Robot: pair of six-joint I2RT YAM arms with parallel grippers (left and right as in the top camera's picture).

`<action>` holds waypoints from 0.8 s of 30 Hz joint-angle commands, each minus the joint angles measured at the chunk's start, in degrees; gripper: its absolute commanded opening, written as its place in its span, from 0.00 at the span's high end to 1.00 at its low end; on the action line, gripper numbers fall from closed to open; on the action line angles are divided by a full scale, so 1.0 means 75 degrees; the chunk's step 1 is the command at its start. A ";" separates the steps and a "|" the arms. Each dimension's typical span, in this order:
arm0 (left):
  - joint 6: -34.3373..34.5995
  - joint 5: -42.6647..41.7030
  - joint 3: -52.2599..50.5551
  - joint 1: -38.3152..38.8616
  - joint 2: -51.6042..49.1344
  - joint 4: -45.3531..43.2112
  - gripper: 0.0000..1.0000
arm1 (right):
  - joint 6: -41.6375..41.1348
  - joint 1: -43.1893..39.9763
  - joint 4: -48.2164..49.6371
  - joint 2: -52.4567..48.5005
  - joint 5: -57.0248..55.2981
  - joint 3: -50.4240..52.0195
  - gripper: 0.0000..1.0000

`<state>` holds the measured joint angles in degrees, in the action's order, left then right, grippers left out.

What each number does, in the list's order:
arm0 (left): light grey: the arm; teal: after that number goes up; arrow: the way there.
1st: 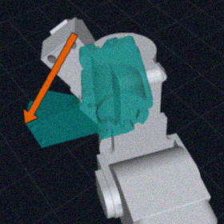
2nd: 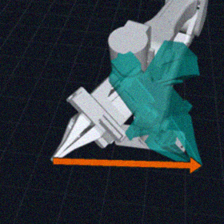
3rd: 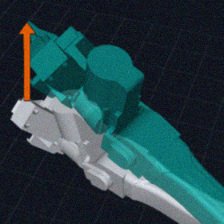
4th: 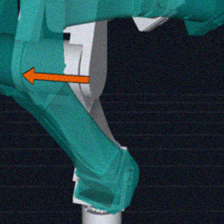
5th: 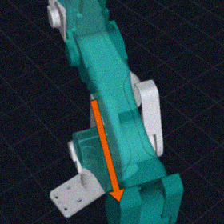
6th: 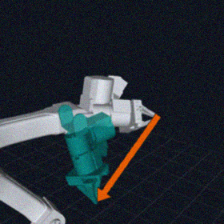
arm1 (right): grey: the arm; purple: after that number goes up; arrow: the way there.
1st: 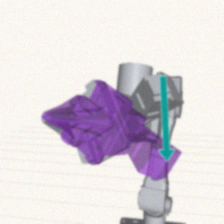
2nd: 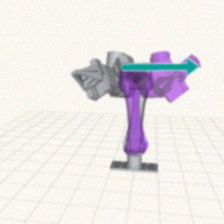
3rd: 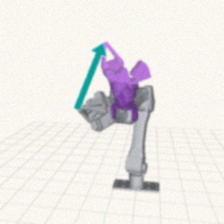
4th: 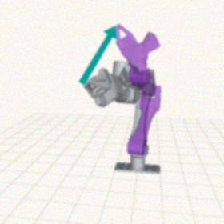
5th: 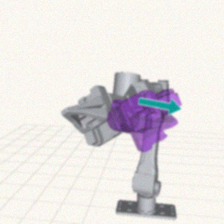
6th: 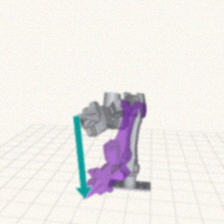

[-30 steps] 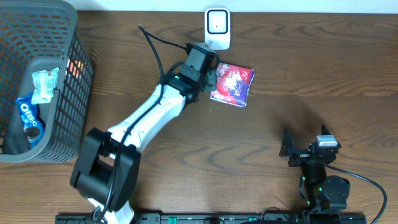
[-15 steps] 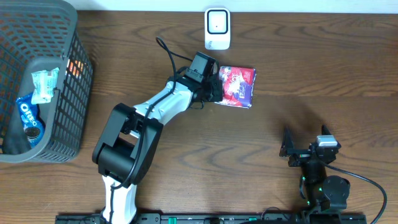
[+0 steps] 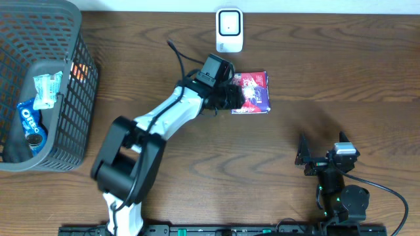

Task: Scan the item barcode
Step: 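Carry the red-purple pack forward and set it on the table, then reach the left gripper into the basket and grasp the green wipes pack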

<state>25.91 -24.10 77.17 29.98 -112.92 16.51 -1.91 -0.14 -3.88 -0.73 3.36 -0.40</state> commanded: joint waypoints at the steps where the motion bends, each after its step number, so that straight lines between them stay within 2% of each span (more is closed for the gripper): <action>1: 0.0009 0.0087 0.0157 -0.0227 0.1017 0.0017 0.32 | 0.0035 0.0067 -0.0029 0.0026 -0.0006 0.0012 0.01; 5: -0.0198 0.0367 0.0163 -0.0731 0.2078 0.0134 0.32 | 0.0035 0.0067 -0.0029 0.0026 -0.0006 0.0012 0.01; 10: -0.1052 0.0597 0.0163 -0.2014 0.3733 0.0417 0.32 | 0.0035 0.0067 -0.0029 0.0026 -0.0003 0.0012 0.01; 13: -0.1177 0.1609 0.0163 -0.2903 0.4476 0.0650 0.32 | 0.0035 0.0067 -0.0029 0.0026 -0.0003 0.0012 0.01; 15: -0.1198 0.2897 0.0163 -0.3751 0.4916 0.0842 0.32 | 0.0035 0.0067 -0.0029 0.0026 -0.0006 0.0012 0.01; 18: -0.1186 0.4272 0.0163 -0.4980 0.5138 0.1058 0.31 | 0.0035 0.0067 -0.0029 0.0026 -0.0003 0.0012 0.01; 24: -0.0577 0.4654 0.0154 -0.6913 0.4858 0.1358 0.29 | 0.0035 0.0067 -0.0029 0.0026 -0.0006 0.0012 0.01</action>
<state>18.57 6.15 77.28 -16.93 -75.18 25.89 -1.91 -0.14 -3.88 -0.73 3.36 -0.40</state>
